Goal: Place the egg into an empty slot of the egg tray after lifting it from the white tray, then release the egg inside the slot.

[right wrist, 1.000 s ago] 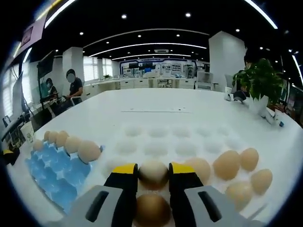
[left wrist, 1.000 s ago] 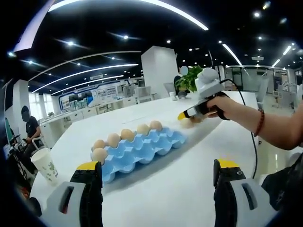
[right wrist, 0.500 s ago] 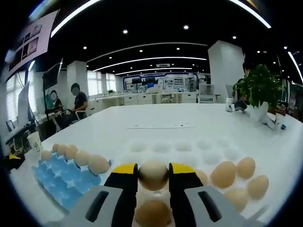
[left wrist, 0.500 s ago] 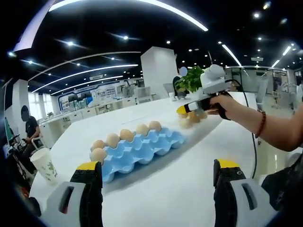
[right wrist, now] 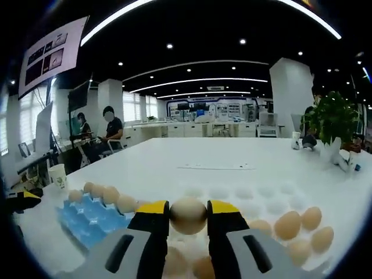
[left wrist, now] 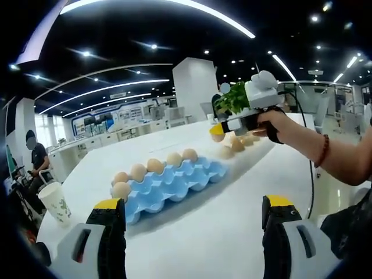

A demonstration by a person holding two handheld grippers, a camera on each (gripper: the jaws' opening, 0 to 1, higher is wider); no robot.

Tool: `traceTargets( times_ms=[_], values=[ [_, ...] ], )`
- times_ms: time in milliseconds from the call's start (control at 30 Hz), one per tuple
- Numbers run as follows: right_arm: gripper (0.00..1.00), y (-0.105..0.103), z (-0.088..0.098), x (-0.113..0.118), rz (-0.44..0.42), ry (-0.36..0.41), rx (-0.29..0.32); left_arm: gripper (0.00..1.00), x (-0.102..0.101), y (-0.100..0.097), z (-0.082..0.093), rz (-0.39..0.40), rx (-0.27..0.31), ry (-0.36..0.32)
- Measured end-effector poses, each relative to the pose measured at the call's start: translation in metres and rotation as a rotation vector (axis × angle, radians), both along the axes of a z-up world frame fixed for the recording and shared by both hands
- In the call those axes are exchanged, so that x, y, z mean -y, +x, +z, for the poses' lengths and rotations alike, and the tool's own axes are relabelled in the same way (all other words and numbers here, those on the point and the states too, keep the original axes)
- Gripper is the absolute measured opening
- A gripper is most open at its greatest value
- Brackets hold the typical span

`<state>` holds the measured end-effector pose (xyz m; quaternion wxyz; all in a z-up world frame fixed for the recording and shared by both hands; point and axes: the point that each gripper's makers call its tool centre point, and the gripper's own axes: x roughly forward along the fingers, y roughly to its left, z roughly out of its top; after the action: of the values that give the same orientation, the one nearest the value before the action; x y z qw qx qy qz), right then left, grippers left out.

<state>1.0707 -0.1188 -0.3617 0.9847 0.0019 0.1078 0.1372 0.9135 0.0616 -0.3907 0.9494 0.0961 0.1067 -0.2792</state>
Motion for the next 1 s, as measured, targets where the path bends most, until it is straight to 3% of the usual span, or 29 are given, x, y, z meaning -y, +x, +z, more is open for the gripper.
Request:
traceTargets(
  times_ms=[333,1000],
  values=[
    [0.26,-0.002,0.003,-0.026,0.048,-0.009,0.004,1.00,-0.003,-0.003,0.001,0.007,0.000,-0.001],
    [0.26,-0.008,0.002,-0.105,0.258,0.024,-0.019,1.00,-0.009,-0.001,0.004,0.024,0.001,0.009]
  ],
)
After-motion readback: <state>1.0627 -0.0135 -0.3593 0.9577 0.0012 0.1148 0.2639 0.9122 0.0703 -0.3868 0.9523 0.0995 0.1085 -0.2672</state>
